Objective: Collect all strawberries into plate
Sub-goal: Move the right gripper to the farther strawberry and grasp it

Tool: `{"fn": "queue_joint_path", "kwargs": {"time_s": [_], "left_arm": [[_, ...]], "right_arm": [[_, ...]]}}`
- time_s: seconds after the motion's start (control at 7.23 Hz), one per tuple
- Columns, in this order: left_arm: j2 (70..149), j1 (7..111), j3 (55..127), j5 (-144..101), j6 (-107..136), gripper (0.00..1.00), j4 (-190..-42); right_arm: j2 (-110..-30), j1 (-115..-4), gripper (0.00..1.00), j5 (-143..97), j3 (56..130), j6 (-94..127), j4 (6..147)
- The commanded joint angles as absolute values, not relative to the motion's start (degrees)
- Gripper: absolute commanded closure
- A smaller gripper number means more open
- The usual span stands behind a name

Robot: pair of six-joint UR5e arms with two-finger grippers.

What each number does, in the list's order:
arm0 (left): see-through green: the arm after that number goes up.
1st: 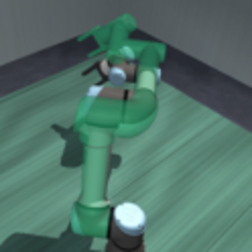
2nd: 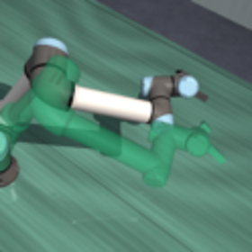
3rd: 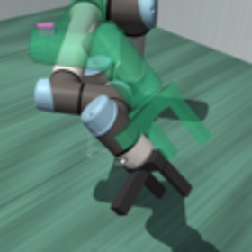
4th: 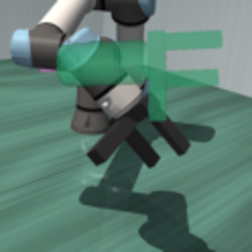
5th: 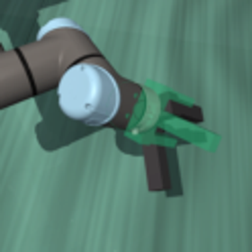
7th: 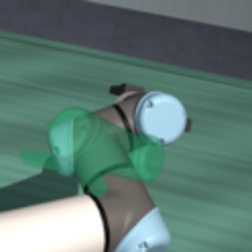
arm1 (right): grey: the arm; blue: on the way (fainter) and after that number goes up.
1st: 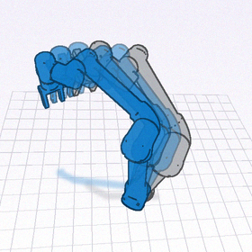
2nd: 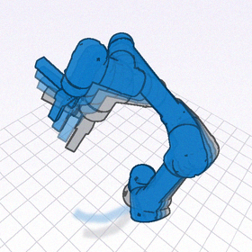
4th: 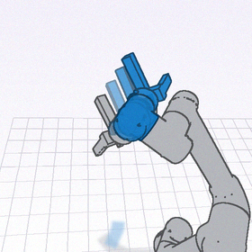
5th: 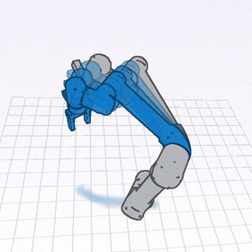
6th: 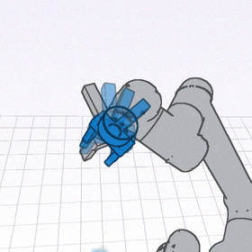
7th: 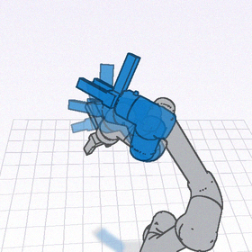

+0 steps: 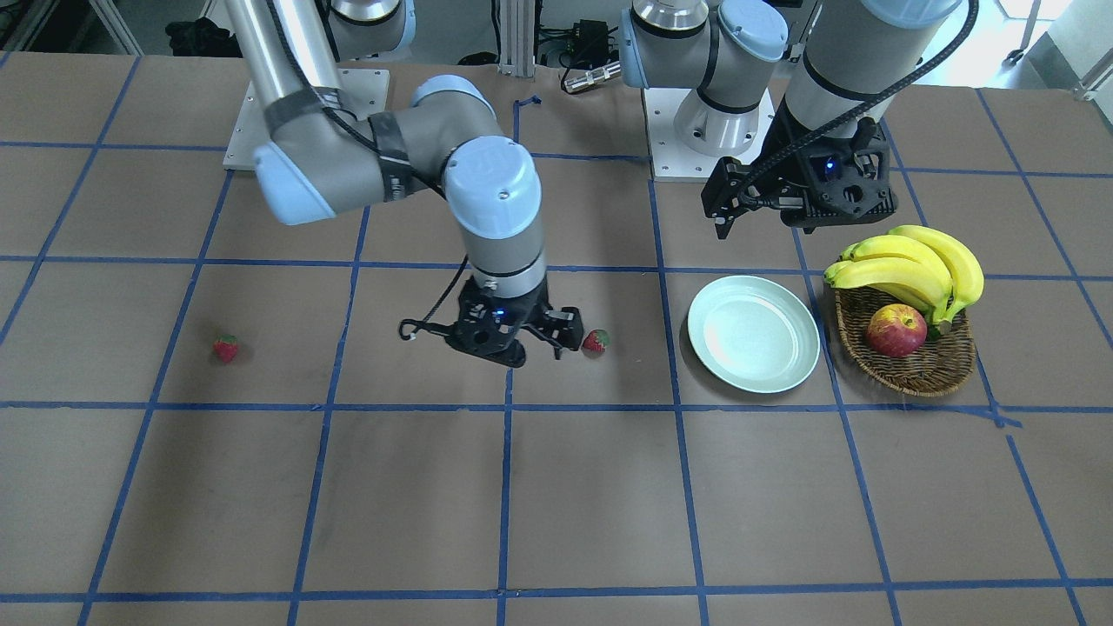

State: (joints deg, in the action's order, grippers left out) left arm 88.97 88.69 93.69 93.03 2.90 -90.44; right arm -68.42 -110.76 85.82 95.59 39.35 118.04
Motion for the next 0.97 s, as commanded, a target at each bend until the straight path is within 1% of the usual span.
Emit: {"fn": "queue_joint_path", "kwargs": {"time_s": [0.0,0.28,0.41,0.55,0.69,0.83], "left_arm": [[89.0,88.7,93.7,93.0,2.9,0.0,-90.4],[89.0,88.7,93.7,93.1,2.8,0.0,-90.4],[89.0,88.7,93.7,93.1,2.8,0.0,-90.4],[89.0,88.7,93.7,93.1,2.8,0.0,-90.5],[89.0,88.8,93.7,93.1,2.9,0.0,-90.5],[89.0,88.8,93.7,93.1,2.8,0.0,-90.5]], "right_arm": [[-72.8,-98.5,0.01,94.8,96.4,23.2,107.3],[-77.8,-88.1,0.0,95.2,103.2,8.1,108.1],[-78.8,-83.7,0.01,95.1,106.4,5.1,108.2],[-78.9,-79.4,0.03,95.0,109.7,-0.1,111.2],[-78.9,-76.9,0.02,94.7,114.0,-4.5,118.1],[-78.4,-75.6,0.01,94.7,119.6,-9.7,128.3]]}}
